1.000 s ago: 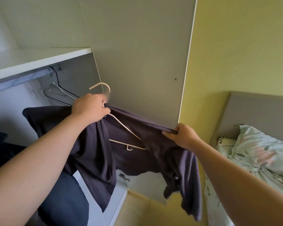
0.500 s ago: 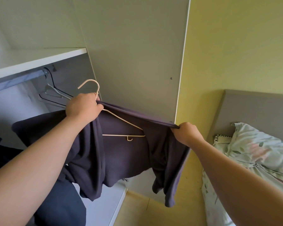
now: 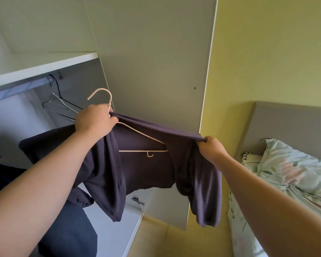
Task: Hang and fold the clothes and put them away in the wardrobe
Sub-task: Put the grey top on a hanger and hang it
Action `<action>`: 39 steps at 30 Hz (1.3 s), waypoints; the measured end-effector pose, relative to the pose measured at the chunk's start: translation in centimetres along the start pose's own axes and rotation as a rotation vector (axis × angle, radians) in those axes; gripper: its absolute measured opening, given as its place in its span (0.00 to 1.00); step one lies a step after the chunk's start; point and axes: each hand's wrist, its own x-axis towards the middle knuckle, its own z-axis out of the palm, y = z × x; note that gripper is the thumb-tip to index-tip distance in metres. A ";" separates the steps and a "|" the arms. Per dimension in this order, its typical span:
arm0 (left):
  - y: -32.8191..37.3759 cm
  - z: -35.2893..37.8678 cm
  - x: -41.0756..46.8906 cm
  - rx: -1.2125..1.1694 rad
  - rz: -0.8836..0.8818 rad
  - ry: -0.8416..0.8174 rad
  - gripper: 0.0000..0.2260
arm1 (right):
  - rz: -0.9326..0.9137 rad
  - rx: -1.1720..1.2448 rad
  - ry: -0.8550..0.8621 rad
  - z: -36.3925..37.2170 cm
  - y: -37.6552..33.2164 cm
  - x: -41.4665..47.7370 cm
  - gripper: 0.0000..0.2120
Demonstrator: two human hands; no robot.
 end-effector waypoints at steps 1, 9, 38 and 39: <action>-0.1 0.0 0.0 -0.008 0.009 0.003 0.09 | 0.003 0.001 -0.013 -0.1 -0.1 0.0 0.15; -1.9 -1.3 0.3 -0.264 0.057 -0.104 0.27 | 0.124 0.237 0.072 -1.2 0.3 0.0 0.21; -2.9 -2.2 -1.0 -0.434 0.090 -0.259 0.09 | 0.348 0.793 -0.281 -0.7 -1.8 -0.2 0.20; -2.7 -2.2 -1.0 -0.477 0.067 -0.233 0.10 | 0.352 0.805 -0.291 -0.6 -1.7 -0.3 0.20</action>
